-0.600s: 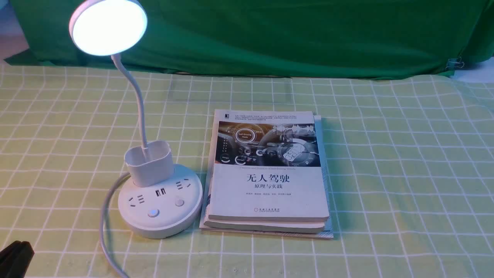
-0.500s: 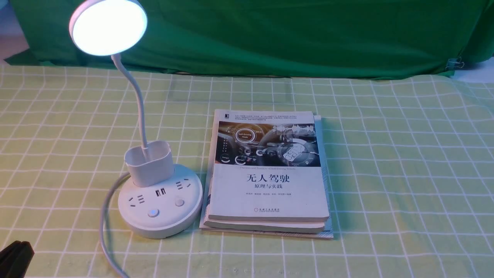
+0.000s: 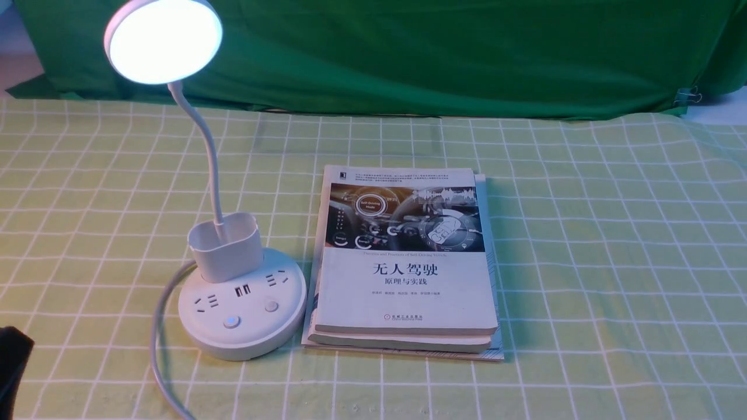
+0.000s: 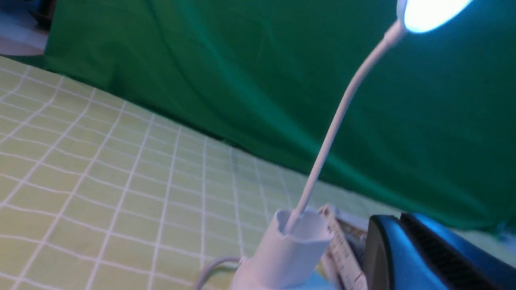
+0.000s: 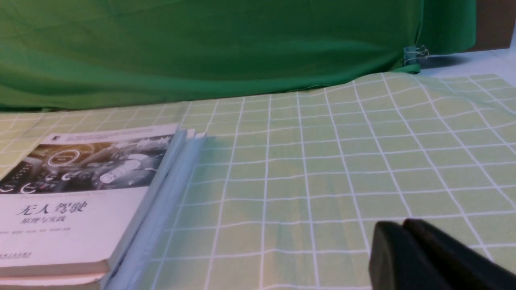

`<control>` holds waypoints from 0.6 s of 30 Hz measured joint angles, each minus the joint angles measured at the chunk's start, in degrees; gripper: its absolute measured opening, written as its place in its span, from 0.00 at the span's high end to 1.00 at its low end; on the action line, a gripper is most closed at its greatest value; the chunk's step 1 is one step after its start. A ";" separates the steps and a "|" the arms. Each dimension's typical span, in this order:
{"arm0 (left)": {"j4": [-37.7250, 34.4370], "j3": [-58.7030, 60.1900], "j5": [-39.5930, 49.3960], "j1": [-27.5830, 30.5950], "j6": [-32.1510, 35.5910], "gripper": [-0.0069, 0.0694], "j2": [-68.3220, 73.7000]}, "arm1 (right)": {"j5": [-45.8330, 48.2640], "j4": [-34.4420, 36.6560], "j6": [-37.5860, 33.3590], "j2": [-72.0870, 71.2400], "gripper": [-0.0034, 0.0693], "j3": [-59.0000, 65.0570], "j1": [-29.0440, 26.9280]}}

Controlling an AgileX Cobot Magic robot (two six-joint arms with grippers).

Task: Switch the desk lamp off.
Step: Use the left arm to press the button switch on the lamp holder

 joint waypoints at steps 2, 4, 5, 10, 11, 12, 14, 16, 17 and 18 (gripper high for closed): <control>-1.98 0.00 -1.87 0.00 -0.91 0.91 0.00 | 0.00 0.00 0.00 0.00 0.91 0.00 0.00; -3.42 0.00 -2.78 0.00 -1.13 0.91 0.00 | 0.00 0.00 0.00 0.00 0.91 0.00 0.00; -3.70 0.00 -3.03 0.00 -1.21 0.91 0.00 | 0.00 0.00 0.00 0.00 0.91 0.00 0.00; -4.17 0.00 -8.16 0.00 -4.89 0.91 0.00 | 0.00 0.00 0.01 0.00 0.91 0.00 0.00; -4.15 0.00 -8.45 0.00 -5.13 0.91 0.00 | 0.00 0.00 -0.03 0.00 0.91 0.00 0.00; -4.35 0.00 -9.56 0.00 -6.04 0.91 0.00 | 0.00 0.00 -0.03 0.00 0.91 0.00 0.00; -4.27 -1.40 -6.50 0.00 -6.93 0.91 0.83 | 0.00 0.00 -0.03 0.00 0.91 0.00 0.00; -2.44 -5.98 1.40 0.00 -7.02 0.91 4.82 | 0.00 0.00 -0.03 0.00 0.91 0.00 0.00; -0.95 -8.75 5.85 0.00 -7.02 0.91 7.50 | -0.05 0.00 0.01 0.00 0.91 0.00 0.00; -0.95 -8.75 6.78 0.00 -7.02 0.91 8.09 | -0.05 0.00 0.01 0.00 0.91 0.00 0.00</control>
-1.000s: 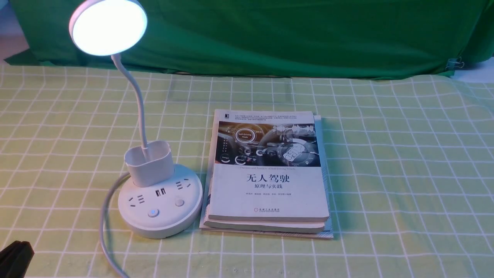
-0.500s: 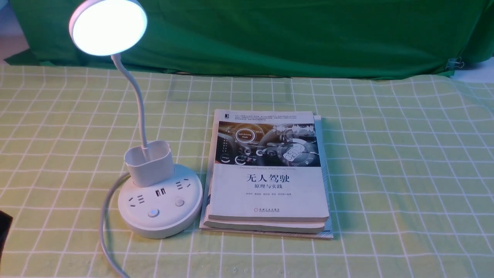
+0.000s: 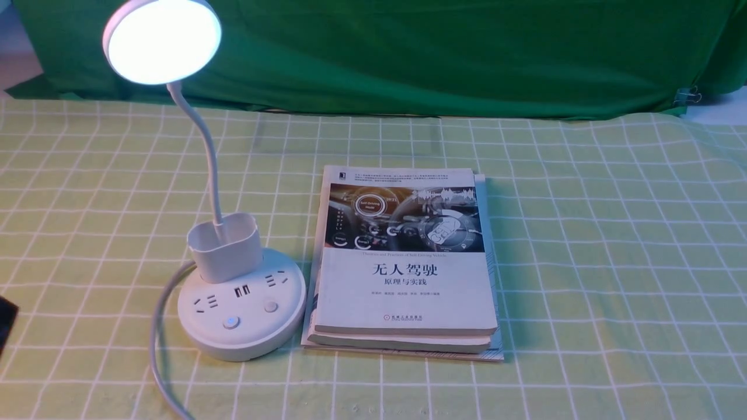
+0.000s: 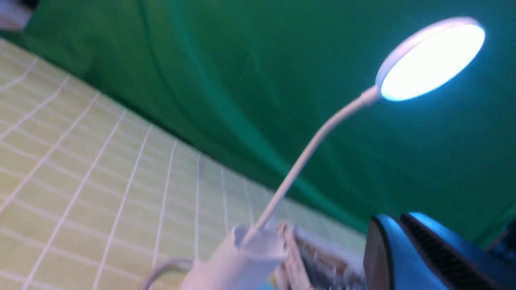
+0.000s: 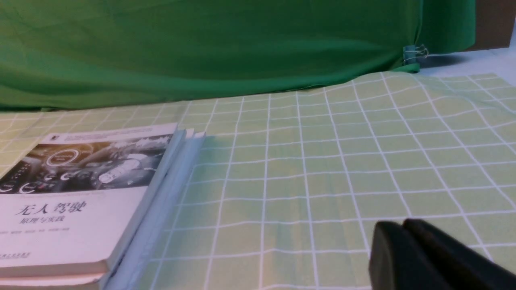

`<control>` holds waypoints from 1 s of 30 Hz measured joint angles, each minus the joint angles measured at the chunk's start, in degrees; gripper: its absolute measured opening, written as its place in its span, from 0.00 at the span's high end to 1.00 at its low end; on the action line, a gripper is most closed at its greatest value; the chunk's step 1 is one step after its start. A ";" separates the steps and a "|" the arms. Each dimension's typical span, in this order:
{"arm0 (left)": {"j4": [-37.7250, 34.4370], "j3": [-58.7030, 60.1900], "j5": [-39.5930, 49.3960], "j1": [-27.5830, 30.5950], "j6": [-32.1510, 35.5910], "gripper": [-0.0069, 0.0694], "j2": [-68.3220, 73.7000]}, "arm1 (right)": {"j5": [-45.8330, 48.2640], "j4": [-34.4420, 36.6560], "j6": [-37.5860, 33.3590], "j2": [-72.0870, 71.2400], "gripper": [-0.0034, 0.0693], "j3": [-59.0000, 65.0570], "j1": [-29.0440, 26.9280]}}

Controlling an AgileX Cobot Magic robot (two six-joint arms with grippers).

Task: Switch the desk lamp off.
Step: Use the left arm to press the button switch on the lamp holder

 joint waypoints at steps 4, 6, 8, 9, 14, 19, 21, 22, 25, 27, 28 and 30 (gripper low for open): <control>4.81 -13.12 21.27 0.00 5.03 0.91 15.61 | 0.00 0.00 0.02 0.00 0.91 0.00 0.00; 5.22 -16.23 27.08 0.00 7.84 0.91 21.60 | 0.00 0.00 0.04 0.00 0.91 0.00 0.00; 5.35 -20.24 32.09 0.00 12.48 0.91 29.30 | 0.00 0.00 0.01 0.00 0.91 0.00 0.00; 5.50 -23.28 34.79 0.00 16.04 0.91 36.04 | 0.00 0.00 -0.05 0.00 0.91 0.00 0.00; 5.36 -30.08 37.81 -1.54 20.03 0.91 52.25 | 0.00 0.00 -0.06 0.00 0.91 0.00 0.00; 7.57 -38.22 38.98 -10.63 20.19 0.91 69.38 | -0.07 0.00 0.00 0.00 0.91 0.00 0.00; 8.04 -40.64 40.06 -12.87 20.07 0.91 72.68 | -0.07 0.00 -0.05 0.00 0.91 0.00 0.00; 8.11 -41.76 40.43 -13.72 20.07 0.91 73.46 | -0.07 0.00 0.01 0.00 0.91 0.00 0.00; 9.35 -48.04 43.01 -16.77 19.93 0.91 79.96 | -0.07 0.00 -0.04 0.00 0.91 0.00 0.00; 9.92 -50.34 43.28 -17.22 19.86 0.91 82.18 | -0.02 0.00 -0.04 0.00 0.91 0.00 0.00; 10.21 -52.45 43.57 -17.28 19.66 0.91 84.20 | -0.02 0.00 -0.04 0.00 0.91 0.00 0.00; 11.01 -55.49 44.09 -17.28 19.51 0.91 86.99 | -0.02 0.00 -0.04 0.00 0.91 0.00 0.00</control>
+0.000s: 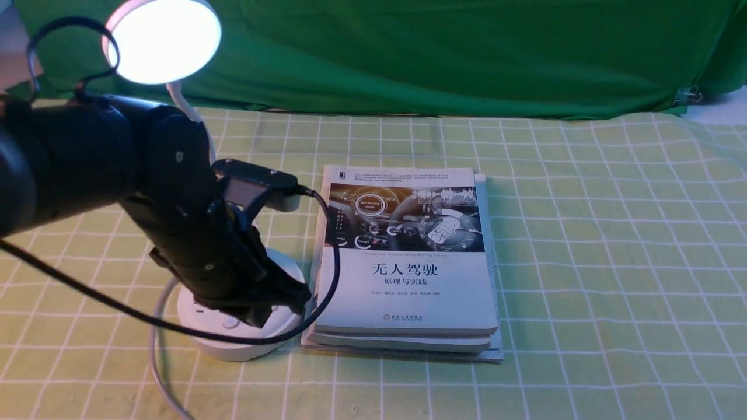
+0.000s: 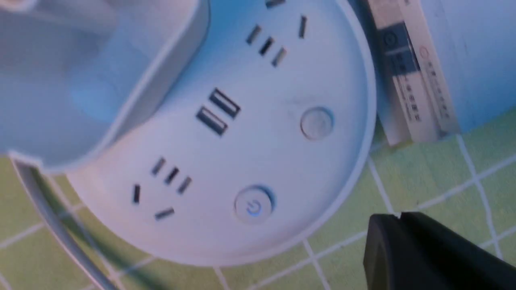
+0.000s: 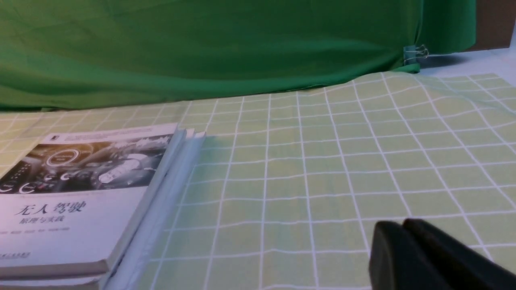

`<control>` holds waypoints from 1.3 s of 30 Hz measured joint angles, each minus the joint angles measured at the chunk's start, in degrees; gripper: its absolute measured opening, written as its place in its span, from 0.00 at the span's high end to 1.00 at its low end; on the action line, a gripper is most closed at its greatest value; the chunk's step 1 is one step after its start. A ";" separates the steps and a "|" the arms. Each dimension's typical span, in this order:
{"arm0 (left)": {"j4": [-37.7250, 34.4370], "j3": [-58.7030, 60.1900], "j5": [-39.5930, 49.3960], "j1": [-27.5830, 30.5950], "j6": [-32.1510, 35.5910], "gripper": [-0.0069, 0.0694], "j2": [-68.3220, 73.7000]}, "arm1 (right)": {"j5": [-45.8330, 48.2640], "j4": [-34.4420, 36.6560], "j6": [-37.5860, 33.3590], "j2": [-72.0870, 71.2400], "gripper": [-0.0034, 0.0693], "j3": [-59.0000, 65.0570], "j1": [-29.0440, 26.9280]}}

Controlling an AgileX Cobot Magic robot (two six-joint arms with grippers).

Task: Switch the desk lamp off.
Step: Use the left arm to press the button switch on the lamp holder

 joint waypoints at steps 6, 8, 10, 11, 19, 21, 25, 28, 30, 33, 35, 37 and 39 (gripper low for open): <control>2.35 -4.81 0.57 0.13 -1.12 0.91 5.60 | 0.00 0.00 0.00 0.00 0.91 0.00 0.00; 2.46 -5.53 0.70 0.18 -1.12 0.91 6.81 | 0.00 0.00 0.05 0.00 0.91 0.00 0.00; 2.93 -6.20 0.62 0.18 -1.18 0.91 8.33 | 0.00 0.00 -0.02 0.00 0.91 0.00 0.00; 2.95 -6.28 0.68 0.18 -1.23 0.91 8.55 | 0.00 0.00 -0.02 0.00 0.91 0.00 0.00; 3.36 -6.69 -0.79 0.66 -1.41 0.91 10.07 | 0.00 0.00 0.00 0.00 0.91 0.00 0.00; 3.48 -6.69 -1.12 0.66 -2.01 0.91 10.12 | 0.00 0.00 0.04 0.00 0.91 0.00 0.00; 3.36 -6.74 -0.96 0.66 -3.06 0.91 11.01 | 0.00 0.00 -0.02 0.00 0.91 0.00 0.00; 3.07 -7.15 -0.29 0.66 -3.17 0.91 11.50 | 0.07 0.00 -0.02 0.00 0.91 0.00 0.00; 3.03 -7.28 -0.16 0.66 -3.17 0.91 11.76 | 0.07 0.00 -0.02 0.00 0.91 0.00 0.00; 3.03 -7.40 -0.13 0.66 -3.17 0.91 11.82 | 0.07 0.00 0.03 0.00 0.91 0.00 0.00; 3.08 -7.40 -0.13 0.66 -3.17 0.91 11.74 | 0.07 0.00 -0.02 0.00 0.91 0.00 0.00; 3.13 -7.29 -0.22 0.66 -3.24 0.91 11.22 | 0.07 0.00 0.03 0.00 0.91 0.00 0.00; 3.13 -7.16 -0.27 0.66 -3.53 0.91 10.50 | 0.03 0.00 0.03 0.00 0.91 0.00 0.00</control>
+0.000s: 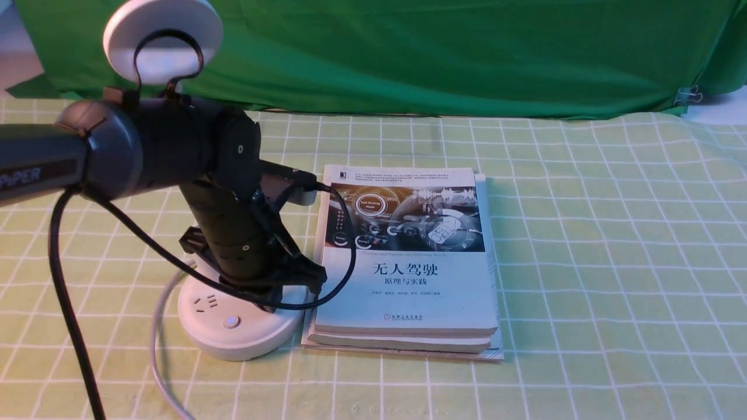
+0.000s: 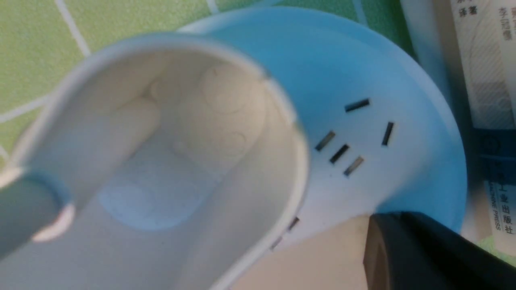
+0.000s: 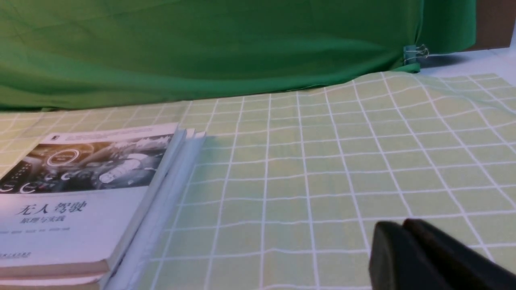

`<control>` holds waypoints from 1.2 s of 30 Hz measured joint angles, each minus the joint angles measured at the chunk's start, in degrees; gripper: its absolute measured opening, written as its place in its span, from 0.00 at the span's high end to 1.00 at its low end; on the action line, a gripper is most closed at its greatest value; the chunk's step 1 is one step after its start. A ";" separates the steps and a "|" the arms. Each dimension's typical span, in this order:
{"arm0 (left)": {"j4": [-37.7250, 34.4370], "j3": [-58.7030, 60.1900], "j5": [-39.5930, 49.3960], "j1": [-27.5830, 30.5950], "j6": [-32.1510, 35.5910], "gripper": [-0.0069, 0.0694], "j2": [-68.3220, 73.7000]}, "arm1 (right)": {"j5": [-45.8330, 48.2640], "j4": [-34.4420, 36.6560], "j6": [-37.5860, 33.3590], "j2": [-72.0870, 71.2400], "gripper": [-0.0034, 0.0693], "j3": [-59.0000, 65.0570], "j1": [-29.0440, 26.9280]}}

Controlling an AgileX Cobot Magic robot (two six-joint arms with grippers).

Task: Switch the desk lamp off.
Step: Use the left arm to press the button switch on the lamp holder

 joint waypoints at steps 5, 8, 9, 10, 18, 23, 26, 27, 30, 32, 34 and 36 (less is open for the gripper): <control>0.00 0.05 0.29 0.00 -0.33 0.91 -3.67 | 0.00 0.00 -0.03 0.00 0.91 0.00 0.00; 0.12 0.05 0.65 0.00 -0.36 0.91 -4.54 | 0.00 0.00 -0.03 0.00 0.91 0.00 0.00; 0.12 0.05 0.65 0.00 -0.36 0.91 -4.54 | 0.00 0.00 -0.03 0.00 0.91 0.00 0.00; 0.12 0.05 0.65 0.00 -0.36 0.91 -4.46 | 0.00 0.00 -0.03 0.00 0.91 0.00 0.00; 0.12 0.05 0.14 0.00 -0.36 0.91 -1.19 | 0.00 0.00 -0.05 0.00 0.91 0.00 0.00; 0.12 -0.07 -0.27 0.00 -0.36 0.91 1.03 | 0.00 0.00 -0.04 0.00 0.91 0.00 0.00; 0.12 -0.18 -0.27 0.00 -0.36 0.91 1.30 | -0.07 0.00 -0.04 0.00 0.91 0.00 0.00; 0.12 -0.24 -0.27 0.00 -0.36 0.91 1.24 | -0.07 0.00 -0.04 0.00 0.91 0.00 0.00; 0.12 -0.12 -0.15 0.00 -0.36 0.91 0.71 | -0.07 0.00 -0.04 0.00 0.91 0.00 0.00; 0.12 0.09 1.00 0.00 -0.36 0.91 -0.94 | -0.07 0.00 -0.04 0.00 0.91 0.00 0.00; -0.13 0.26 1.81 0.00 -0.36 0.91 -2.97 | -0.07 0.00 -0.04 0.00 0.91 0.00 0.00; -1.25 1.88 2.36 0.00 -0.36 0.91 -7.19 | -0.07 0.00 0.00 0.00 0.91 0.00 0.00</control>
